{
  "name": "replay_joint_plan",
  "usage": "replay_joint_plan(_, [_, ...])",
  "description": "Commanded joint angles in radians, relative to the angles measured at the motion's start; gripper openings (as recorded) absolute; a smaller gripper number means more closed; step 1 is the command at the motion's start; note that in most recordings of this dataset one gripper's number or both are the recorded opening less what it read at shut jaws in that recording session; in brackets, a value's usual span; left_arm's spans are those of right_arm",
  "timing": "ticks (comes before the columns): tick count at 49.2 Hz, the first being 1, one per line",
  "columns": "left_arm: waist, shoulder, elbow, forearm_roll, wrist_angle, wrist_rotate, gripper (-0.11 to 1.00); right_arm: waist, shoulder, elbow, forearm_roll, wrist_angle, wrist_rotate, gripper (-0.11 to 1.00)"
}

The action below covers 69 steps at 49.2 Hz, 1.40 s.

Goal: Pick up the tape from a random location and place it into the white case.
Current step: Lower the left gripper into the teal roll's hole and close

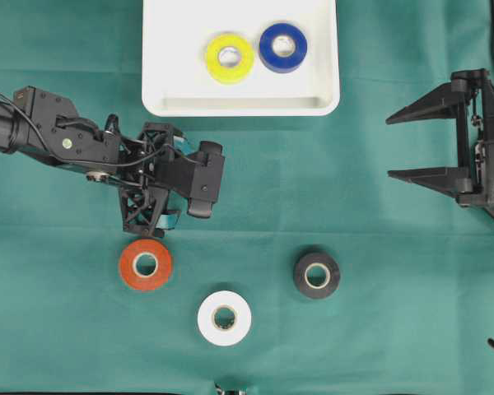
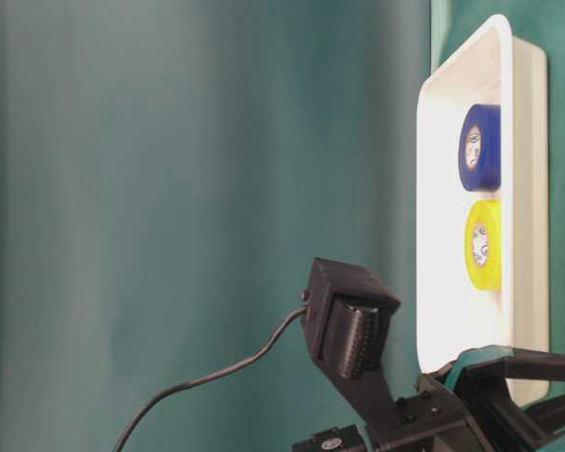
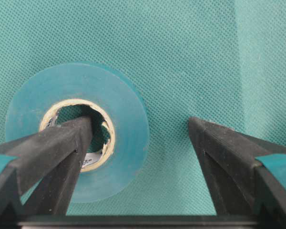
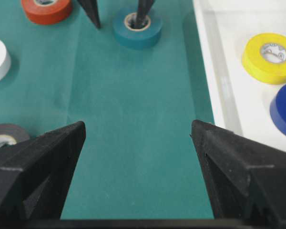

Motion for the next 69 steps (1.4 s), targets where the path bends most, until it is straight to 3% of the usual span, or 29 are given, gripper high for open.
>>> replay_joint_plan(1, [0.005,-0.011,-0.003,0.003,-0.002,-0.002,0.96,-0.002,0.006,-0.009,-0.002,-0.008,-0.002,0.87])
replay_joint_plan(15, [0.012,-0.012,-0.005,-0.003,0.003,-0.018,0.91,-0.002,0.006,-0.009,0.0,-0.008,0.0,0.87])
replay_joint_plan(18, [0.012,-0.015,-0.006,-0.002,0.008,-0.02,0.81,-0.002,0.009,-0.009,0.0,-0.008,0.0,0.87])
replay_joint_plan(27, [0.014,-0.026,-0.006,0.0,0.048,-0.008,0.33,-0.002,0.015,-0.009,-0.002,-0.008,0.0,0.87])
replay_joint_plan(30, [0.014,-0.029,-0.006,0.0,0.048,-0.008,0.22,0.0,0.015,-0.009,-0.002,-0.008,0.0,0.87])
replay_joint_plan(69, [0.015,-0.034,-0.011,0.0,0.057,-0.008,0.23,-0.002,0.017,-0.009,-0.002,-0.005,0.003,0.87])
